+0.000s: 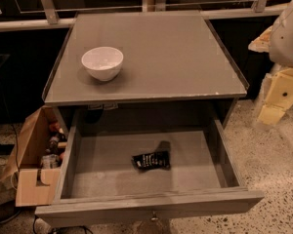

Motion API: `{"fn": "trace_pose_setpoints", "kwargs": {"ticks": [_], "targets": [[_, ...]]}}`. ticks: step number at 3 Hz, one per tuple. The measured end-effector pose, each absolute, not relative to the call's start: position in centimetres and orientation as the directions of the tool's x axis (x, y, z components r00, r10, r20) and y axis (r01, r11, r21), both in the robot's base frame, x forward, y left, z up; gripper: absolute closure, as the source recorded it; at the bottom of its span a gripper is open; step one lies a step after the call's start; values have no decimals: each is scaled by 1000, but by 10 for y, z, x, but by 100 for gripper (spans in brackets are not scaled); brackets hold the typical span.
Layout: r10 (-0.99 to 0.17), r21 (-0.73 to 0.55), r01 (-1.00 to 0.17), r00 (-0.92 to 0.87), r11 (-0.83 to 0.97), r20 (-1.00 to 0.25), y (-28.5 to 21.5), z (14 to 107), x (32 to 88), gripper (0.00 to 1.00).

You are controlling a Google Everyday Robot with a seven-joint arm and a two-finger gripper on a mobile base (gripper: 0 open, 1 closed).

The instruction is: Pick rxbar chocolate from top drawer and place on counter

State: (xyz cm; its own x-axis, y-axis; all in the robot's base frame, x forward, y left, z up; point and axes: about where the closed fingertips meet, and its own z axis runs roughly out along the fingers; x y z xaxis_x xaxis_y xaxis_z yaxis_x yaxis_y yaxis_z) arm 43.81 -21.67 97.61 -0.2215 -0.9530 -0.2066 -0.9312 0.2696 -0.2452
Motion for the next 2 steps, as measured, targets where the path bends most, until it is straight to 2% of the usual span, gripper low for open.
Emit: {"fn": "trace_pose_setpoints", "kwargs": {"ticks": [1,2], "targets": [[-955,-244,-934,-211,260,-208,-212,975,437,0],[-964,-237,-949,-155,206,-215,-187,972,433,0]]}}
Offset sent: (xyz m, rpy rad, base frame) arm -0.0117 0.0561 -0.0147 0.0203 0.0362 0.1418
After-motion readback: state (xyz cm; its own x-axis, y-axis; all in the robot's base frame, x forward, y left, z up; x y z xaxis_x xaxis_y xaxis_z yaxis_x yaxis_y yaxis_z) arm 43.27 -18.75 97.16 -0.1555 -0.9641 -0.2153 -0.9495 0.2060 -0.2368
